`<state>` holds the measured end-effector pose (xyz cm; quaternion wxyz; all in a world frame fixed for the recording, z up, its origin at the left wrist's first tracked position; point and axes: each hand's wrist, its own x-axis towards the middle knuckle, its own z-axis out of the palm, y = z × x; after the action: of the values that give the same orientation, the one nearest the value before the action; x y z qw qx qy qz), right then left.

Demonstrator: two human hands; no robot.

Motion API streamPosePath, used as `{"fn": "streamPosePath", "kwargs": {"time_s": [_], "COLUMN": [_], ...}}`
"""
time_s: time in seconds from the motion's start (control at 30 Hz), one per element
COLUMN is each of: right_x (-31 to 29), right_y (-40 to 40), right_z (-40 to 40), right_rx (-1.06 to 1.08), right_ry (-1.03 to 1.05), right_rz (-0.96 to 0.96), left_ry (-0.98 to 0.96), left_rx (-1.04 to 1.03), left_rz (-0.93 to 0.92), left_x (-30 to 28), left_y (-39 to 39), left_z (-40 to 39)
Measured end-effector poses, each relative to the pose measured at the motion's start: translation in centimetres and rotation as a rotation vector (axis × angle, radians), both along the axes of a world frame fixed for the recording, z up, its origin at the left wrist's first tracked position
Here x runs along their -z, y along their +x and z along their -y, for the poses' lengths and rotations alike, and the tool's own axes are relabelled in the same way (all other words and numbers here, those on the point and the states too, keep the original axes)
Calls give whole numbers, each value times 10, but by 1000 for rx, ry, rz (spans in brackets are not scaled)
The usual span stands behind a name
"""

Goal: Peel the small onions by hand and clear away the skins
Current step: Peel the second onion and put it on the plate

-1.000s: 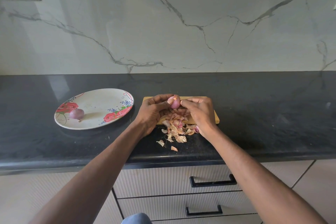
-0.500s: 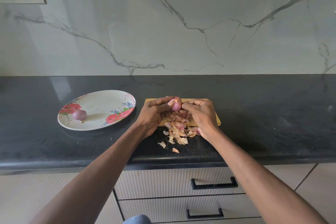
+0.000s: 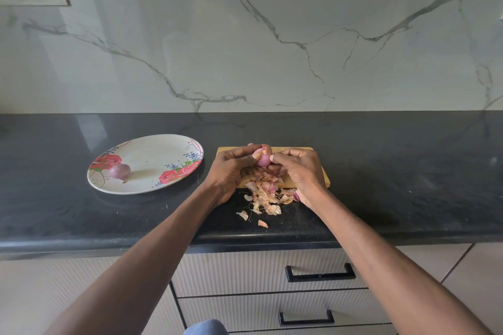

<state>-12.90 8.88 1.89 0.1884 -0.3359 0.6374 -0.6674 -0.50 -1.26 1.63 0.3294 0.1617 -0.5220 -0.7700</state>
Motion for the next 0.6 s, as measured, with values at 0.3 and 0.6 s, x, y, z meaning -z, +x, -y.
{"fn": "streamPosePath", "kwargs": {"time_s": [0.3, 0.6], "right_x": [-2, 3], "right_y": [4, 0], "right_z": [-2, 2], "right_rx": [3, 9], "right_ry": [-46, -48], "right_rz": [3, -16], "left_ry": [17, 6], "left_rx": [-19, -19], "left_rz": [0, 3], "left_x": [1, 1], "left_y": [-1, -1], "left_z": [2, 2]}}
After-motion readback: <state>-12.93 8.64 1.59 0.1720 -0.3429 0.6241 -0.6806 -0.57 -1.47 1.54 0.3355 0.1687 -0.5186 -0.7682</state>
